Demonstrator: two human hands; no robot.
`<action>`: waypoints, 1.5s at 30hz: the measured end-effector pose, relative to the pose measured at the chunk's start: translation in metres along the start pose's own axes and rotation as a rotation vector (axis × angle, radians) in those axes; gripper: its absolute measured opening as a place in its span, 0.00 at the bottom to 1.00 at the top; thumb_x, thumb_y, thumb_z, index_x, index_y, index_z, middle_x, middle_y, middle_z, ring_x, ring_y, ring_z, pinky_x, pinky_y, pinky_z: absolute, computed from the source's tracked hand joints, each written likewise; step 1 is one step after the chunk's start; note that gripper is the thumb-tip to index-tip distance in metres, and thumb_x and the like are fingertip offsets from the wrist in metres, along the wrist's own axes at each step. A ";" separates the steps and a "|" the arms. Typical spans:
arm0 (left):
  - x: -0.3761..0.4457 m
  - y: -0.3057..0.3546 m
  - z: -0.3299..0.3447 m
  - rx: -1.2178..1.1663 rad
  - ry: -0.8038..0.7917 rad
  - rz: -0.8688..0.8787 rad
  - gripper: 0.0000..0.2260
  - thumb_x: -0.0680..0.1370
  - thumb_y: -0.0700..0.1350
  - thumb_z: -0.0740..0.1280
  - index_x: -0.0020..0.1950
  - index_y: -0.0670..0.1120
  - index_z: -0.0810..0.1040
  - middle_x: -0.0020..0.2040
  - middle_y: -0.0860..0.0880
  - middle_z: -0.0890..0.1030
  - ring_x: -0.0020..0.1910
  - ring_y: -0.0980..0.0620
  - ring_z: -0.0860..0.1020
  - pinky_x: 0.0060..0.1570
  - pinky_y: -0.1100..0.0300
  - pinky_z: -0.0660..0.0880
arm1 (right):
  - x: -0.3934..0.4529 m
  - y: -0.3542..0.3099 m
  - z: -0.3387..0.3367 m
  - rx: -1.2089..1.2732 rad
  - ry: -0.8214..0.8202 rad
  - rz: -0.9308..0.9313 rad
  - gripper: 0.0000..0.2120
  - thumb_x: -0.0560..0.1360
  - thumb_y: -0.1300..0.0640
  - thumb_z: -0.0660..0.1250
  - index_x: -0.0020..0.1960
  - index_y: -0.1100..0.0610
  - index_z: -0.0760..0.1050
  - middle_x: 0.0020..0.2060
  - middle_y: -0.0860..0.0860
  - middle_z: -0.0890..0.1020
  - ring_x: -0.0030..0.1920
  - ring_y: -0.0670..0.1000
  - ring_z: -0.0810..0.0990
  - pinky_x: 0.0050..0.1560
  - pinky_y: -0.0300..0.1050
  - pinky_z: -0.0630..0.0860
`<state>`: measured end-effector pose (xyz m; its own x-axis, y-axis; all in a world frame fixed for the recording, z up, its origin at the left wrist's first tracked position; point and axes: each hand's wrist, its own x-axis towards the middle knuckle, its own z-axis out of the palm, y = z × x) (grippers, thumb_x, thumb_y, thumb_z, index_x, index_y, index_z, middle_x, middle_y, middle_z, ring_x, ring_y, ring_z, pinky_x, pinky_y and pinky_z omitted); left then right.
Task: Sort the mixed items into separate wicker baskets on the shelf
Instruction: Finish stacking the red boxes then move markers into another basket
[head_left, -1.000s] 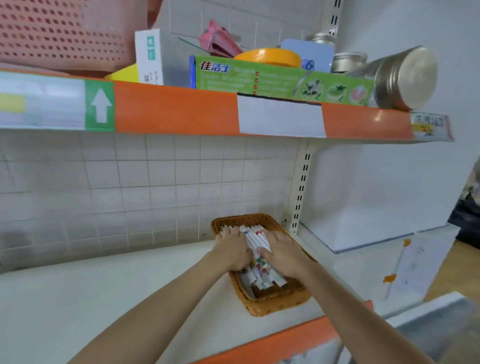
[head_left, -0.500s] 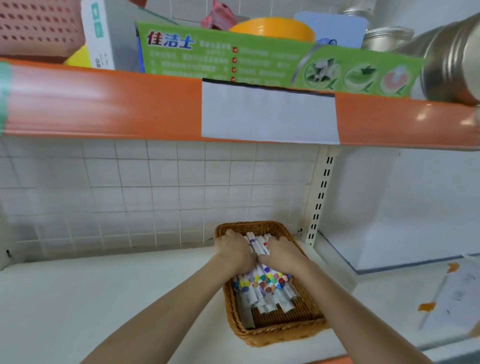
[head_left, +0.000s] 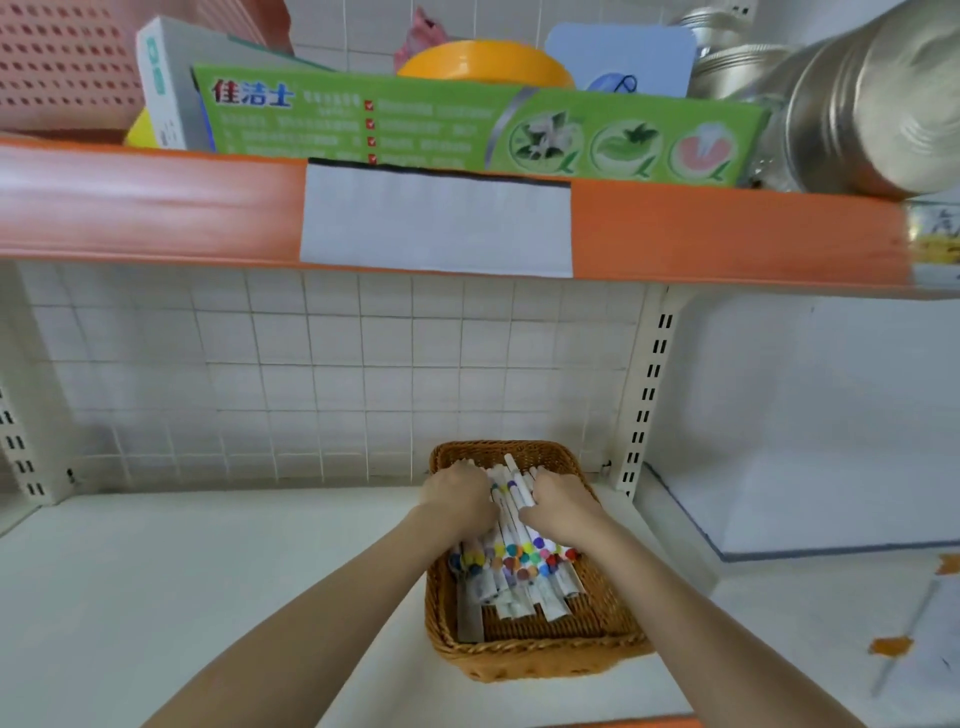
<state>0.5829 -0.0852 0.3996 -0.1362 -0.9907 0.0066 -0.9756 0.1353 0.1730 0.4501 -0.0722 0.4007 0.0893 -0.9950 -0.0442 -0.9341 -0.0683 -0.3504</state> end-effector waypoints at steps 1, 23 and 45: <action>-0.002 -0.001 -0.001 -0.028 0.018 0.002 0.12 0.79 0.47 0.61 0.57 0.41 0.75 0.54 0.44 0.78 0.54 0.46 0.78 0.45 0.58 0.73 | -0.002 0.001 -0.001 0.021 0.006 -0.007 0.15 0.77 0.58 0.63 0.36 0.55 0.60 0.31 0.49 0.66 0.29 0.46 0.64 0.26 0.39 0.56; -0.144 -0.140 -0.020 -0.377 0.397 -0.355 0.13 0.82 0.50 0.56 0.53 0.41 0.72 0.42 0.41 0.78 0.43 0.40 0.76 0.37 0.54 0.68 | -0.062 -0.145 0.045 0.284 -0.060 -0.418 0.06 0.76 0.55 0.63 0.51 0.56 0.68 0.40 0.49 0.72 0.44 0.53 0.72 0.35 0.45 0.63; -0.301 -0.405 -0.063 -0.250 0.380 -0.469 0.08 0.79 0.46 0.60 0.51 0.43 0.71 0.47 0.41 0.79 0.47 0.40 0.76 0.39 0.57 0.66 | -0.134 -0.405 0.171 0.367 -0.173 -0.437 0.16 0.78 0.56 0.60 0.64 0.59 0.66 0.48 0.57 0.77 0.45 0.58 0.78 0.36 0.46 0.70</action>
<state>1.0295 0.1573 0.3896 0.4090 -0.8869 0.2148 -0.8412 -0.2753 0.4654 0.8758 0.1017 0.3884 0.5227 -0.8518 0.0361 -0.6202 -0.4089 -0.6694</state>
